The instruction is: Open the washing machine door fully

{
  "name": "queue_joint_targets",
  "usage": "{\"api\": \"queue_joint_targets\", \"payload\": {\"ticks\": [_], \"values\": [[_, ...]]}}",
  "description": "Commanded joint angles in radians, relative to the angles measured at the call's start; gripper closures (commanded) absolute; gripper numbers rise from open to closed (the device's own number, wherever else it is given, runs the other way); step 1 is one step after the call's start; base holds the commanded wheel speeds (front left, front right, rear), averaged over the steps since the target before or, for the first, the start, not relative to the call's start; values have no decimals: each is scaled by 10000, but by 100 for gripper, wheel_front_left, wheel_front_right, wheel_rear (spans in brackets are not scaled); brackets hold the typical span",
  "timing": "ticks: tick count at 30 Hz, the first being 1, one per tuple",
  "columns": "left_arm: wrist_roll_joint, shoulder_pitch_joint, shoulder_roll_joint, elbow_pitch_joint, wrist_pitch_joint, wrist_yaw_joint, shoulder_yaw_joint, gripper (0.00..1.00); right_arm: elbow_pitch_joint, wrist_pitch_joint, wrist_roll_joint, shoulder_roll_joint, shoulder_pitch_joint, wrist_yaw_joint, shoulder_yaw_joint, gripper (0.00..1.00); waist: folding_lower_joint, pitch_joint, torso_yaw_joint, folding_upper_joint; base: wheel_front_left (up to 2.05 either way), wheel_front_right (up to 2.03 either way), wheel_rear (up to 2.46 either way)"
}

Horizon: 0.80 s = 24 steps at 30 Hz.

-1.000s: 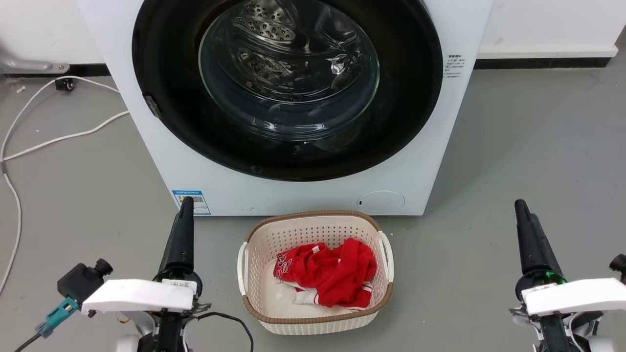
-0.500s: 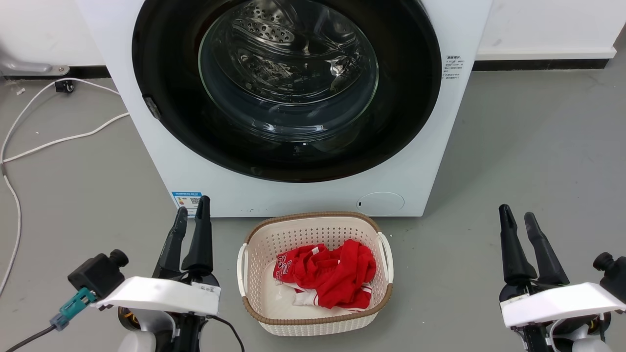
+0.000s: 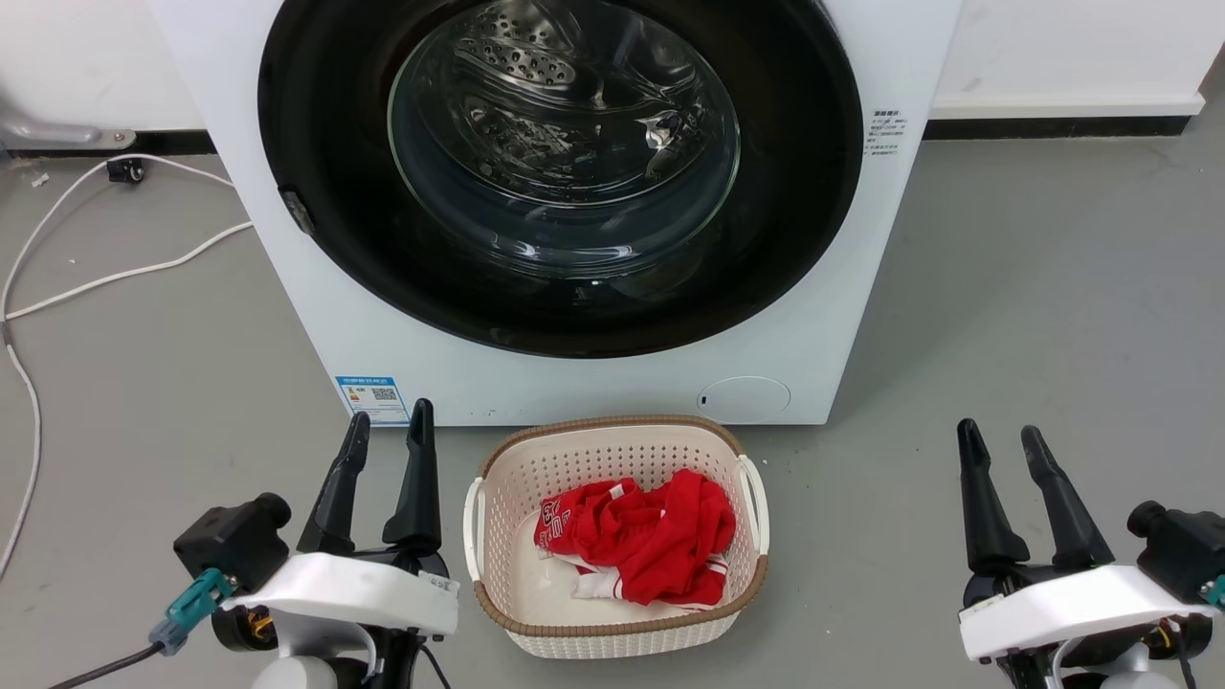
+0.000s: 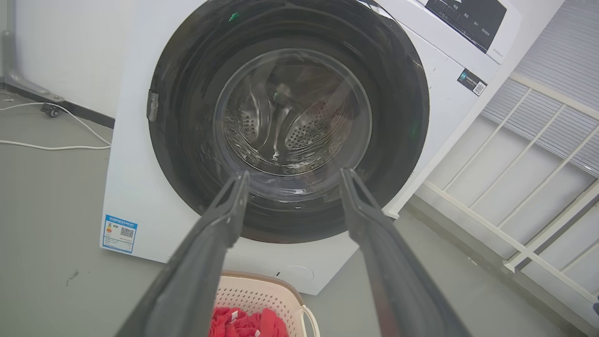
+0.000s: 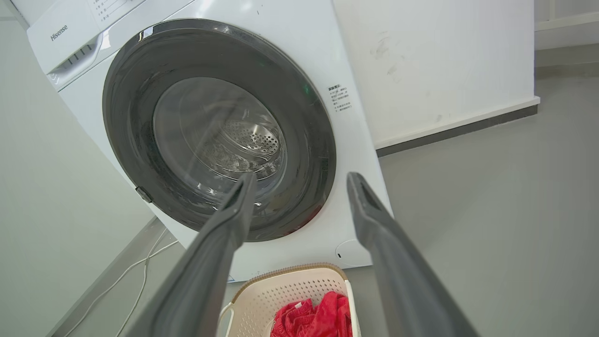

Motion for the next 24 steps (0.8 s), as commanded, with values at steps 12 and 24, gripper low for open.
{"api": "queue_joint_targets", "payload": {"ticks": [12, 24], "values": [[1738, 103, 69, -200, -369, 280, -208, 0, -327, -65, -1478, -3, 54, -1, 106, 0, 0, -7, 11, -1, 0, 0, 0], [2869, 205, 128, -285, -644, 512, -412, 0, -451, 28, -2550, 0, 175, -1, 167, 0, 0, 6, 19, -1, 0, 0, 0]]}}
